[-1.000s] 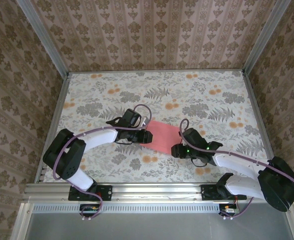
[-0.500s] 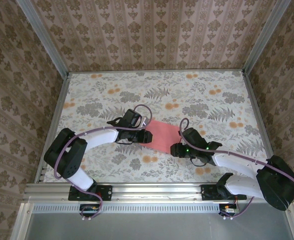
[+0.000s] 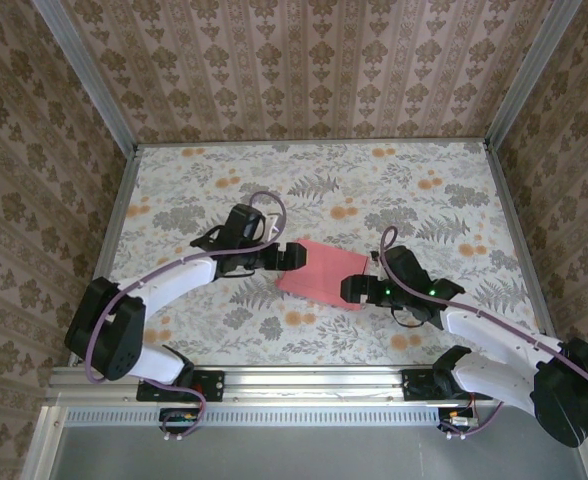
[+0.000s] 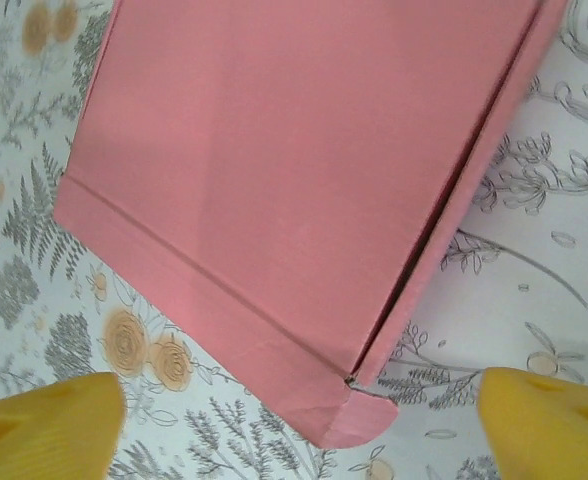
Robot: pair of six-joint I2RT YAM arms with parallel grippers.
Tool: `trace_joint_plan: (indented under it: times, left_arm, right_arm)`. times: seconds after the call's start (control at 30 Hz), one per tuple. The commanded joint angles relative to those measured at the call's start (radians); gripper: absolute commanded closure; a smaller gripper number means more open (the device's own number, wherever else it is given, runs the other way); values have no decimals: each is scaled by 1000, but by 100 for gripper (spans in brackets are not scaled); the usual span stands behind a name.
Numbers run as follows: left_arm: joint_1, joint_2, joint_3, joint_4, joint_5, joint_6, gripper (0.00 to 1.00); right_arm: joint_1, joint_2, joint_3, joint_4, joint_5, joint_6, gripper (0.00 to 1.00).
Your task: Fold the paper box
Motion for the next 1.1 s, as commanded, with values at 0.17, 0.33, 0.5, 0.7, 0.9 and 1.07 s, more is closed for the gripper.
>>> trace_joint_plan:
  times: [0.17,0.33,0.5,0.7,0.9,1.07]
  left_arm:
    - [34,39,3,28,121,86,0]
    - [13,91,27,33,155,108,0]
    - [12,152,72,-19,127,129,0]
    - [9,210,122,-49,138,143,0]
    - [9,240,149,-107,119,158,0]
    - [8,255,157,-122,120,162,0]
  right_arm:
    - [-19,10,-14,51,-115,35,0]
    - [-19,48,-37,123,-135,53,0]
    - [-19,84,-54,177,-139,77,0]
    - [-19,114,-61,211,-149,85,0]
    - [-19,152,-60,246,-163,87,0]
    - [-19,171,-59,261,-164,91,0]
